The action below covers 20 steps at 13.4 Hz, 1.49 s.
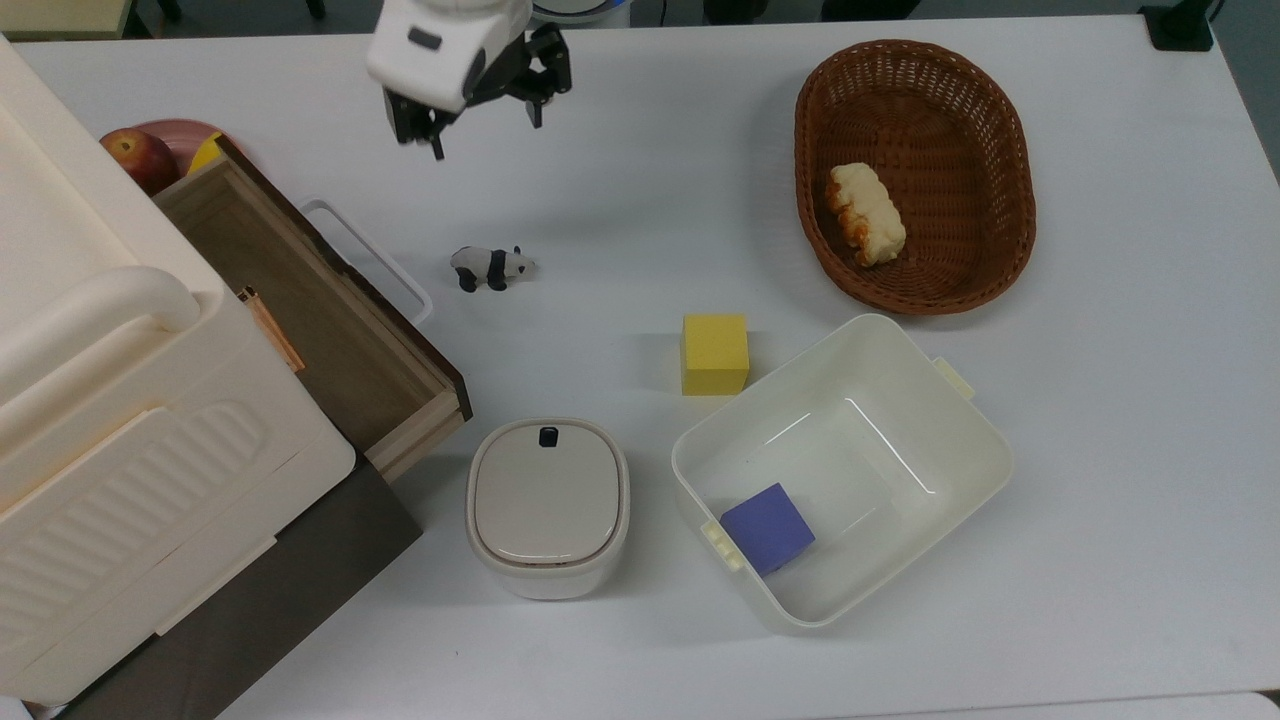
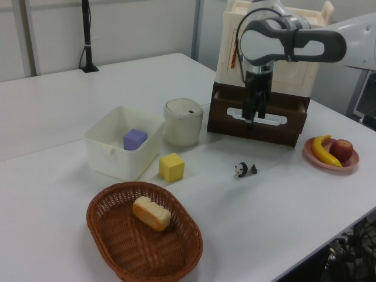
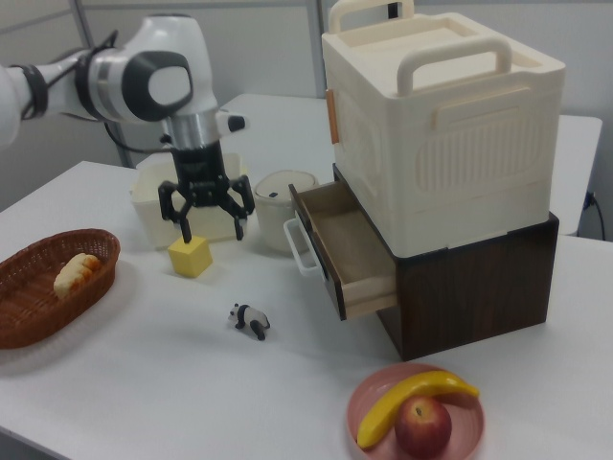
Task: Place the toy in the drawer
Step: 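Move the gripper down toward the black-and-white panda toy, then close the gripper on the panda toy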
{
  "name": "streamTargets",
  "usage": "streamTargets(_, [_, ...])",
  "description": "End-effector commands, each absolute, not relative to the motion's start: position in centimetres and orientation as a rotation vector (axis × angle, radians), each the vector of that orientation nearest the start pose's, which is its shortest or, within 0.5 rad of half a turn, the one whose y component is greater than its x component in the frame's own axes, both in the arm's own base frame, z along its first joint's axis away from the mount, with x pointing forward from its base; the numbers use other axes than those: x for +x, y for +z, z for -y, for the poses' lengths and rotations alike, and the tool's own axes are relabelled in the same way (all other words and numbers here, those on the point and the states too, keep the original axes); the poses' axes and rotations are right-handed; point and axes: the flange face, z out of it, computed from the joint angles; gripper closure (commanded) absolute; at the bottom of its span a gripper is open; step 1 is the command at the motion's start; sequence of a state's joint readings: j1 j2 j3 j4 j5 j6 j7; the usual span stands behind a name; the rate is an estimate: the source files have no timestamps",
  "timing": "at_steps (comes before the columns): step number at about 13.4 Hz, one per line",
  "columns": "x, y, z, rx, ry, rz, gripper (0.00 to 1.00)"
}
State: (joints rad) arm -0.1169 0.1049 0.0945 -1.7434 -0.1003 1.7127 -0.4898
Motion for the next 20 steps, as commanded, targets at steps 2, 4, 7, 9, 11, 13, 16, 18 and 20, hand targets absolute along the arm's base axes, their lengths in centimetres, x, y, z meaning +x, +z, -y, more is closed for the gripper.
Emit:
streamTargets(2, [57.9, 45.8, 2.8, -2.885, 0.382, 1.336, 0.10])
streamTargets(4, [57.9, 43.9, 2.2, -2.846, 0.348, 1.448, 0.10])
streamTargets(7, [58.5, 39.2, 1.6, -2.836, 0.344, 1.594, 0.10])
streamTargets(9, [59.5, 35.8, 1.6, -2.833, 0.366, 1.680, 0.12])
streamTargets(11, [60.3, 32.7, 1.0, -2.817, 0.396, 1.776, 0.16])
streamTargets(13, [60.6, 30.1, -0.3, -2.783, 0.460, 1.867, 0.22])
streamTargets(16, [60.7, 29.4, -0.5, -2.769, 0.475, 1.898, 0.46])
streamTargets(18, [60.7, 32.6, -0.1, -2.788, 0.434, 1.920, 0.59])
streamTargets(20, [59.9, 37.7, -0.1, -2.792, 0.439, 1.896, 0.65])
